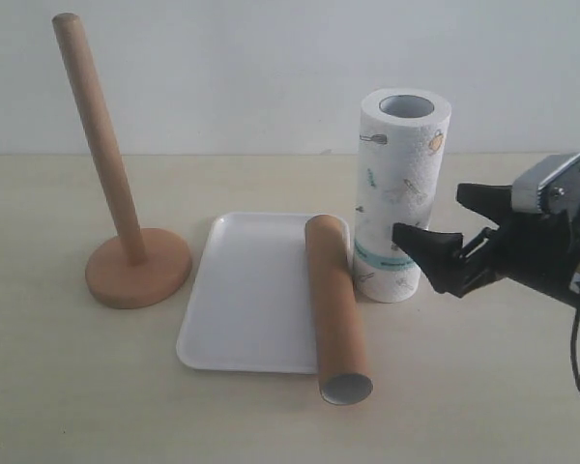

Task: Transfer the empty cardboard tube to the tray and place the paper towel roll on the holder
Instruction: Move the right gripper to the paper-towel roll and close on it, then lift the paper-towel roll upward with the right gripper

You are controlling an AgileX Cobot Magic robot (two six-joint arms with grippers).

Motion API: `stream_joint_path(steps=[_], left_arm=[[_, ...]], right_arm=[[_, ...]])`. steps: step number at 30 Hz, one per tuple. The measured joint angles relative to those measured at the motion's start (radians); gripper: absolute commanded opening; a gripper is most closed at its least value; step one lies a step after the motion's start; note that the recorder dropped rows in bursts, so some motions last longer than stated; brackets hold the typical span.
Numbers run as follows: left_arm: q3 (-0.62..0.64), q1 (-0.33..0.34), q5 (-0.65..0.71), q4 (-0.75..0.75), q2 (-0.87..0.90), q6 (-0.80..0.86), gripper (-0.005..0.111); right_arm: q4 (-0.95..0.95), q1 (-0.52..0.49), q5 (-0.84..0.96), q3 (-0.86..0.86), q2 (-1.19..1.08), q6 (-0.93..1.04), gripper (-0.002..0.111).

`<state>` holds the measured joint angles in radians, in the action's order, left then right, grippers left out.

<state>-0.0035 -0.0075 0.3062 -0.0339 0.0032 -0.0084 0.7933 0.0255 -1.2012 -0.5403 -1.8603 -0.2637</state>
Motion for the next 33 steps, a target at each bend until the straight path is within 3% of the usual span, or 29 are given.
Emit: stream_joint_path(steps=[10,23,25,27,32,33], left_arm=[[0.0,0.0,0.0,0.0,0.0,0.0,0.004],[0.0,0.0,0.0,0.0,0.0,0.0,0.004],[0.0,0.0,0.0,0.0,0.0,0.0,0.004],[0.0,0.0,0.0,0.0,0.0,0.0,0.004],[0.0,0.0,0.0,0.0,0.0,0.0,0.004],[0.0,0.0,0.0,0.0,0.0,0.0,0.004]], right_arm=[[-0.058,0.137,-0.008,-0.207,-0.134,0.002,0.105],[-0.124,0.144,-0.008,-0.307,-0.176,-0.019,0.102],[-0.124,0.144,-0.008,-0.307,-0.176,-0.033,0.09],[-0.116,0.144,-0.008,-0.307,-0.176,-0.062,0.07],[-0.097,0.144,-0.008,-0.309,-0.176,-0.152,0.0],[-0.101,0.144,-0.008,-0.31,-0.176,-0.159,0.001]])
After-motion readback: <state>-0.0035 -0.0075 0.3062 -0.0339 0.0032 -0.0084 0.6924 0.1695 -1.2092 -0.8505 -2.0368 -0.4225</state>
